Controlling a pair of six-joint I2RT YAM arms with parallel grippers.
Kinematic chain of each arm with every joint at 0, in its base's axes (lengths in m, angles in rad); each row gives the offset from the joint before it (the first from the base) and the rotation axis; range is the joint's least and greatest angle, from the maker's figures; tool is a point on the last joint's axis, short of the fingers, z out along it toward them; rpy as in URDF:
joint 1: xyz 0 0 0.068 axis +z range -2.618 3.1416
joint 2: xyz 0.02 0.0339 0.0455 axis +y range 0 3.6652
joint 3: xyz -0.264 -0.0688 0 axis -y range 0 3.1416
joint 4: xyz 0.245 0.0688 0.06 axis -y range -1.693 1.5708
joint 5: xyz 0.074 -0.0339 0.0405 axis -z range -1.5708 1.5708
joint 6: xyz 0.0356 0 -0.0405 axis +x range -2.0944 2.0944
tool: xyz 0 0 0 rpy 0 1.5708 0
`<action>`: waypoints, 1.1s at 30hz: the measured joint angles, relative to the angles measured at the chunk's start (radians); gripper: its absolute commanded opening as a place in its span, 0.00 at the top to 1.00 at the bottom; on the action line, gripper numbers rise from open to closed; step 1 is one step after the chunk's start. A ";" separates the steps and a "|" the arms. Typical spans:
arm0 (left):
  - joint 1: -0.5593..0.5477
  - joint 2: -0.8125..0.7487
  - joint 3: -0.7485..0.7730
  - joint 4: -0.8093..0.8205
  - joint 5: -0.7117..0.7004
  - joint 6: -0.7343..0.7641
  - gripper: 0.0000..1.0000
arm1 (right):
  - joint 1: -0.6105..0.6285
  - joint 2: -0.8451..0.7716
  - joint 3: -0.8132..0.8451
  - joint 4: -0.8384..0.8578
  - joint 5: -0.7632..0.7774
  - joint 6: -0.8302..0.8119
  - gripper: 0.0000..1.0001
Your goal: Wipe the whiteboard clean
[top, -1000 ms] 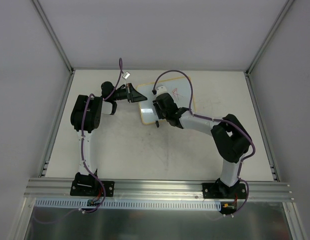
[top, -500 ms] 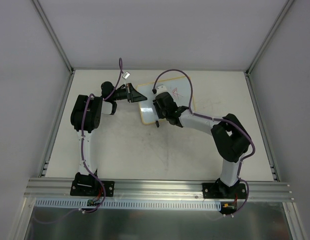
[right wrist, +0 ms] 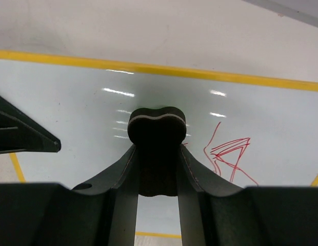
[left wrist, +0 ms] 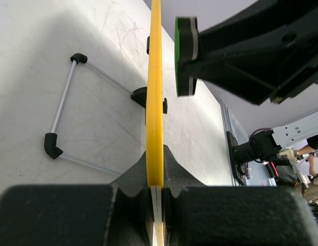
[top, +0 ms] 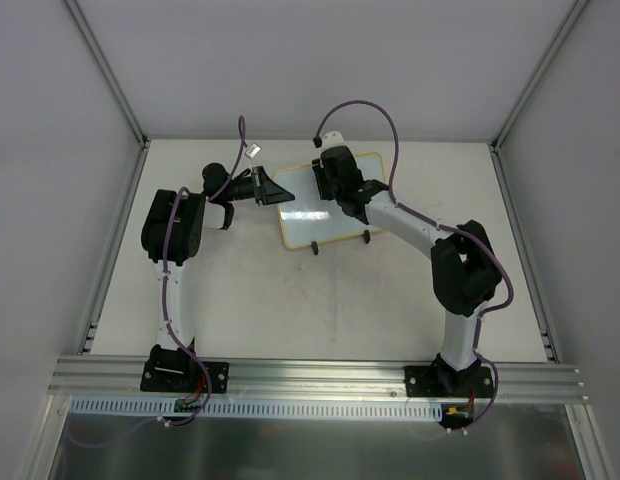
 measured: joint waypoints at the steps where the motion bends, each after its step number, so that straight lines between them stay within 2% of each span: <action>1: 0.000 0.000 0.000 0.000 0.000 0.000 1.00 | -0.006 0.000 0.009 -0.003 -0.003 -0.002 1.00; 18: 0.000 0.000 0.000 -0.001 -0.001 -0.002 1.00 | -0.016 0.027 -0.009 -0.019 -0.059 -0.003 1.00; 33: 0.000 0.001 0.000 -0.002 -0.003 -0.005 1.00 | 0.069 -0.051 -0.289 0.151 -0.048 0.055 1.00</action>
